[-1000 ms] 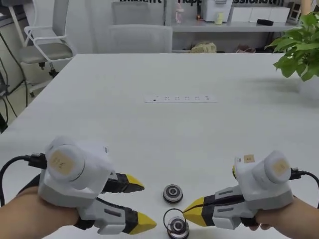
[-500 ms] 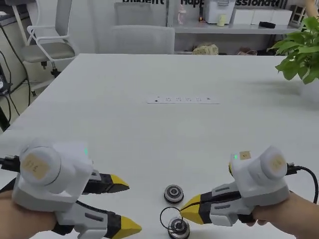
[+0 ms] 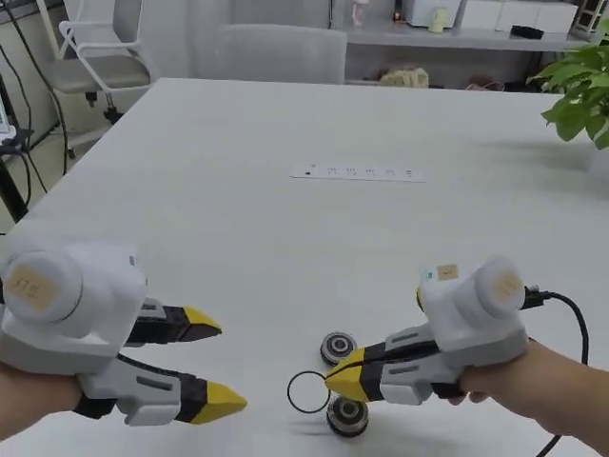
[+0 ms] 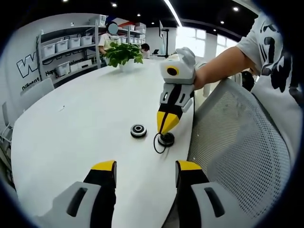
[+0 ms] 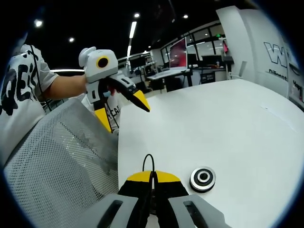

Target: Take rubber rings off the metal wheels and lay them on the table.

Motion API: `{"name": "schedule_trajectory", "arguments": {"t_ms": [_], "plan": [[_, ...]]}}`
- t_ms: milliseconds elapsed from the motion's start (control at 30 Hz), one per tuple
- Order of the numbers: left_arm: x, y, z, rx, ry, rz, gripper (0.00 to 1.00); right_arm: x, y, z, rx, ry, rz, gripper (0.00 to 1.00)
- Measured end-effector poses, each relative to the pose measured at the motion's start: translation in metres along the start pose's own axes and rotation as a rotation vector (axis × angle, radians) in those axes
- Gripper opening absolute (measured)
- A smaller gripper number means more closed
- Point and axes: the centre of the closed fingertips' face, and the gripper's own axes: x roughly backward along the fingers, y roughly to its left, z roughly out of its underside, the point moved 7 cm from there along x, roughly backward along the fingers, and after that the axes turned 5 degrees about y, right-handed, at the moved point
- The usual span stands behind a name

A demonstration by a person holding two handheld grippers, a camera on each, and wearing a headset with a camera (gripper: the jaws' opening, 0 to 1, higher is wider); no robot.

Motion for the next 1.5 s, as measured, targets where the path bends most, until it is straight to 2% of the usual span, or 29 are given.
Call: {"name": "schedule_trajectory", "arguments": {"t_ms": [200,367,567,767,900,1100,1333,1500], "plan": [[0.005,0.005,0.002,0.024,-0.019,-0.021,0.47,-0.014,-0.004,-0.004,0.005,0.009,0.009,0.00],[0.006,0.004,0.004,0.035,-0.022,-0.020,0.47,-0.025,-0.006,-0.002,0.000,0.033,0.012,0.00],[0.009,0.000,0.009,0.037,-0.012,-0.023,0.47,-0.037,-0.008,-0.003,0.009,0.051,0.031,0.00],[0.012,-0.001,0.015,0.042,-0.002,-0.028,0.47,-0.041,-0.007,-0.002,0.029,0.062,0.039,0.00],[0.014,-0.001,0.015,0.043,0.007,-0.030,0.47,-0.039,-0.006,-0.003,0.029,0.054,0.042,0.07],[0.013,-0.002,0.007,0.032,0.003,-0.030,0.47,-0.030,-0.002,-0.010,0.046,0.039,0.040,0.12],[0.001,-0.006,0.000,0.018,0.005,-0.007,0.46,-0.012,0.003,-0.014,0.062,0.012,0.046,0.15],[-0.010,-0.009,-0.007,0.000,0.014,0.017,0.46,0.005,0.006,-0.011,0.062,-0.003,0.054,0.17]]}}
